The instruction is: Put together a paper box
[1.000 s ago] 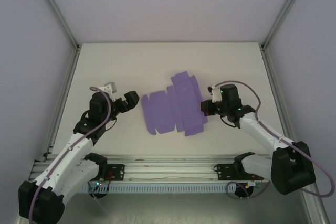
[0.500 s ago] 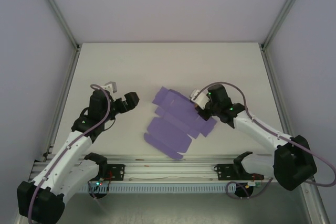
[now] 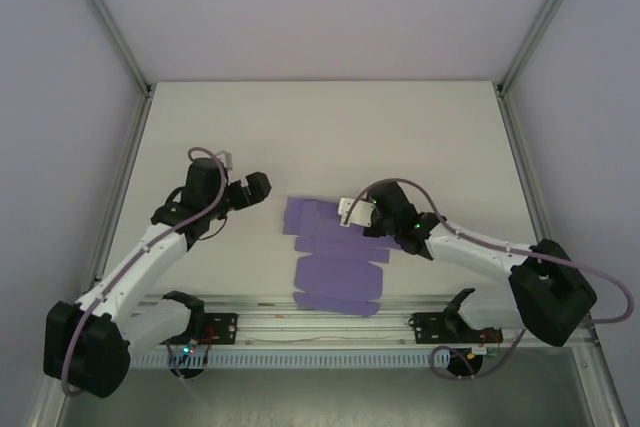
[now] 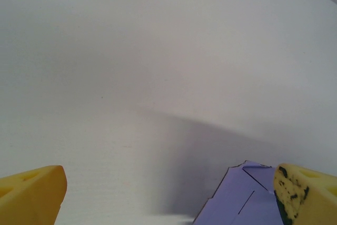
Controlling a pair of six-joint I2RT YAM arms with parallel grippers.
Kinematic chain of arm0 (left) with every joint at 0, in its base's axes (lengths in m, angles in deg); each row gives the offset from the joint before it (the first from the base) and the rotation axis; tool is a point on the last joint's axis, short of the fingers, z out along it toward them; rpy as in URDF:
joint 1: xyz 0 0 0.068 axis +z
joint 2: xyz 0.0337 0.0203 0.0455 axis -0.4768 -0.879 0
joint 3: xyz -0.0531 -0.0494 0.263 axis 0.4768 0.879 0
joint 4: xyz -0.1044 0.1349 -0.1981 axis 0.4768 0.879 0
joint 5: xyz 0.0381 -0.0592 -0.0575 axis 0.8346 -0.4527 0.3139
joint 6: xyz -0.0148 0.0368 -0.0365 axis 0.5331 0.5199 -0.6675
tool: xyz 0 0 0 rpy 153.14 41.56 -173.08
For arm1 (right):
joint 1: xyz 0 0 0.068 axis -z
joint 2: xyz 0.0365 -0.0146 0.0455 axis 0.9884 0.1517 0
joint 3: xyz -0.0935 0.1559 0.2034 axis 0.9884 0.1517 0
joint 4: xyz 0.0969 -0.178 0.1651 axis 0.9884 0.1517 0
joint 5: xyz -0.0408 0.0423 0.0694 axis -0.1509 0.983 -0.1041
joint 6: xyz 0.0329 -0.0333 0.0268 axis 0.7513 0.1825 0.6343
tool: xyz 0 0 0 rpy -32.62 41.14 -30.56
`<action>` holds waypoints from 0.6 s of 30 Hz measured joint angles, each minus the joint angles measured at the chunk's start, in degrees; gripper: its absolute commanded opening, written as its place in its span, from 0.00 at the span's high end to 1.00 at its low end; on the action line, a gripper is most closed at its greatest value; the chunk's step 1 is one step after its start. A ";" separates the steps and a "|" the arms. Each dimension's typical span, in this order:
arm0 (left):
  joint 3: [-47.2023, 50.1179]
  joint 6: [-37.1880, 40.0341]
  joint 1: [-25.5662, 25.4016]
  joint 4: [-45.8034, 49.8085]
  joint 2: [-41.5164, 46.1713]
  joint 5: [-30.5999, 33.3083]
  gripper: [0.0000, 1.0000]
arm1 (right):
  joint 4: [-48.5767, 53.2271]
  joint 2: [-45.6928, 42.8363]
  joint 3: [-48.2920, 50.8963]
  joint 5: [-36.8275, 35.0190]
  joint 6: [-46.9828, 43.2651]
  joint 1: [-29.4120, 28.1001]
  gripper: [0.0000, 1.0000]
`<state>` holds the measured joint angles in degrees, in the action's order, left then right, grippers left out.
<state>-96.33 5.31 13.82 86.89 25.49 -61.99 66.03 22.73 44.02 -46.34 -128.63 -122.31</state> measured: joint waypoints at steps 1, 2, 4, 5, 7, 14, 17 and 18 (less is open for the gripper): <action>-0.20 0.28 0.00 -0.57 -1.03 -0.44 0.00 | -1.64 0.52 0.57 -0.74 -0.66 -0.26 1.00; -0.46 0.57 0.00 -1.09 -2.16 -0.87 0.00 | -3.39 1.03 1.22 -1.38 -1.20 -0.52 1.00; -0.98 1.33 0.00 -2.12 -4.28 -1.84 0.00 | -5.66 1.66 2.16 -2.12 -1.86 -0.85 1.00; -1.20 1.64 0.00 -2.89 -5.49 -2.69 0.00 | -6.51 1.86 2.40 -2.29 -2.03 -0.94 1.00; -1.36 2.51 0.00 -4.61 -7.69 -4.59 0.00 | -8.11 1.95 2.56 -2.34 -2.08 -1.05 1.00; -1.38 5.25 -1.16 -10.58 -13.88 -12.22 0.00 | -13.05 1.16 2.95 -0.83 -1.97 -1.05 1.00; -1.38 6.08 -2.47 -12.59 -15.10 -13.70 0.00 | -13.57 1.18 2.95 -0.39 -1.99 -1.05 1.00; -1.38 6.32 -2.82 -13.03 -15.63 -14.10 0.00 | -13.79 1.18 2.95 -0.15 -1.99 -1.05 1.00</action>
<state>-97.71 11.62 11.00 73.86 9.86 -76.09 52.24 23.91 46.97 -46.50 -130.62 -123.36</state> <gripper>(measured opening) 0.997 0.049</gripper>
